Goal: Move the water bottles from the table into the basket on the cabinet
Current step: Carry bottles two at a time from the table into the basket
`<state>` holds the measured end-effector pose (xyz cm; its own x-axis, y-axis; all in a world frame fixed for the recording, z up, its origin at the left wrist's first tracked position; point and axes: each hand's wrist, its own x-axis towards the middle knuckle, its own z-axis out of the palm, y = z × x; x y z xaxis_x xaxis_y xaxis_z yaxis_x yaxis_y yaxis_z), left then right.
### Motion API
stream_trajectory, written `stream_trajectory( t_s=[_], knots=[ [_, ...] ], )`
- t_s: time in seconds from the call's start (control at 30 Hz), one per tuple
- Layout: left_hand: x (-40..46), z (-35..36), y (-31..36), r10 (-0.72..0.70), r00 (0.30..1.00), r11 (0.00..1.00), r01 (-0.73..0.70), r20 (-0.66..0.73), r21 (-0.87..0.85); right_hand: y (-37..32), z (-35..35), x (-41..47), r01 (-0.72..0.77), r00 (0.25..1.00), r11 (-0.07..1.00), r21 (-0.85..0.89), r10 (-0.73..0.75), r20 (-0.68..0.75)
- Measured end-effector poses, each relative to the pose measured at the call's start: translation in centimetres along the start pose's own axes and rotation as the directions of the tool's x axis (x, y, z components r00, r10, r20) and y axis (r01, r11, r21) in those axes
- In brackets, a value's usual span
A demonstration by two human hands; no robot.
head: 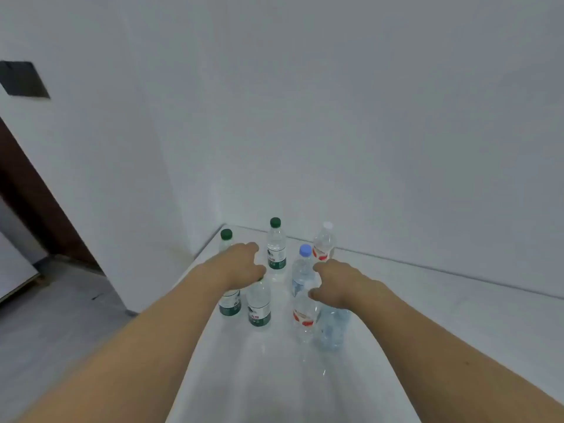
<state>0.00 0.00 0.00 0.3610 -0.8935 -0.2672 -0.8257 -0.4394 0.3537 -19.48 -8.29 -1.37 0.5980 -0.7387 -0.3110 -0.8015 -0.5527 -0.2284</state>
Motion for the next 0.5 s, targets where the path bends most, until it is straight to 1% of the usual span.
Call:
stream_trajectory(
  t_s=[0.1, 0.17, 0.27, 0.37, 0.5],
  knots=[
    [2.4, 3.7, -1.5, -0.032, 0.999, 0.998, 0.03, 0.034, 0.06, 0.0, 2.6, 2.7, 0.014, 0.999, 0.981, -0.194, -0.006, 0.041],
    [3.7, 5.8, -2.2, -0.037, 0.999, 0.997, 0.035, 0.034, 0.072, 0.2, 3.9, 4.1, 0.015, 0.999, 0.972, -0.235, -0.005, 0.043],
    [5.2, 7.4, -2.6, -0.022, 0.999, 0.995, 0.024, -0.023, 0.097, 0.5, 5.0, 5.8, 0.011, 1.0, 0.962, -0.272, -0.014, -0.009],
    [6.7, 8.3, -2.8, -0.02, 0.996, 0.993, 0.03, -0.086, 0.116, 0.5, 5.2, 6.9, -0.009, 1.0, 0.969, -0.246, 0.002, -0.027],
    [7.2, 8.5, -3.0, -0.013, 0.991, 0.996, 0.026, -0.137, 0.089, 0.6, 5.0, 6.9, -0.018, 1.0, 0.996, -0.09, 0.019, 0.012]
  ],
)
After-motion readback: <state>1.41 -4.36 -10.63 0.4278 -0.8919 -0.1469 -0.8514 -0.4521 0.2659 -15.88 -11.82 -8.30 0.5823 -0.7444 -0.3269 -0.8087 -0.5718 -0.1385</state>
